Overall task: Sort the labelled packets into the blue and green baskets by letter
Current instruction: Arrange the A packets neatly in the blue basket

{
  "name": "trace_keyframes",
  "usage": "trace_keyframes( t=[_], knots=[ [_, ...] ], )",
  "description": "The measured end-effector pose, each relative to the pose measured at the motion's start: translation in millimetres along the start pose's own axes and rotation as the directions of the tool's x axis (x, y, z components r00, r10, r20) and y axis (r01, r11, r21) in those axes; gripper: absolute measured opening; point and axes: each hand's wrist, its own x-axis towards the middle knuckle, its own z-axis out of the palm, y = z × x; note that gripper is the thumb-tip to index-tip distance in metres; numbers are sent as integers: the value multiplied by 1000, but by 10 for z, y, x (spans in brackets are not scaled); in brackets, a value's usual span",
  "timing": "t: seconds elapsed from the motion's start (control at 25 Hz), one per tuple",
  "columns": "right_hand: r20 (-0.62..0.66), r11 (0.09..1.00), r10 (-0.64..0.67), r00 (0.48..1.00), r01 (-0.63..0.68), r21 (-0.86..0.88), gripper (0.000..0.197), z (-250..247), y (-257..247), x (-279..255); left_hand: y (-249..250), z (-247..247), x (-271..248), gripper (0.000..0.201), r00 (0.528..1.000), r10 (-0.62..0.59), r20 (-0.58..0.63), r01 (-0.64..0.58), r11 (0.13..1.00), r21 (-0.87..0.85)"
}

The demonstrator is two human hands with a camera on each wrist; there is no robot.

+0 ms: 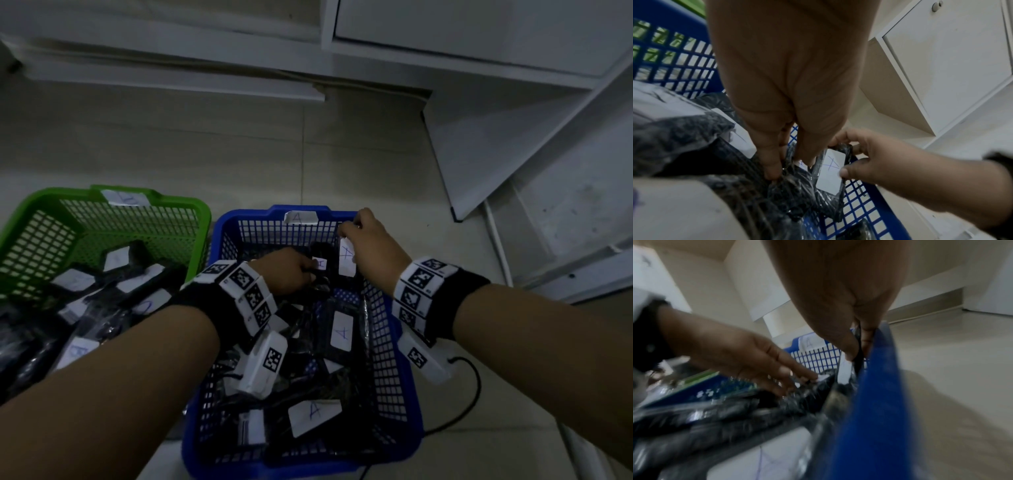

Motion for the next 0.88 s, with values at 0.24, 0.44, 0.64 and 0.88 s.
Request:
trace_keyframes(
  t=[0.24,0.44,0.64,0.88],
  knots=[
    [-49,986,53,997,-44,162,22,-80,60,50,40,54,-14,60,996,-25,-86,26,1000,9],
    [132,994,103,986,-106,18,29,-53,9,130,31,21,-67,43,995,-62,-77,56,995,-87],
    [157,982,3,988,27,-188,20,66,-9,-39,45,2,-105,35,998,-23,-51,18,995,-101],
    [361,963,66,930,36,-268,30,52,-95,-47,5,11,-109,34,996,55,64,-50,996,-76]
  ],
)
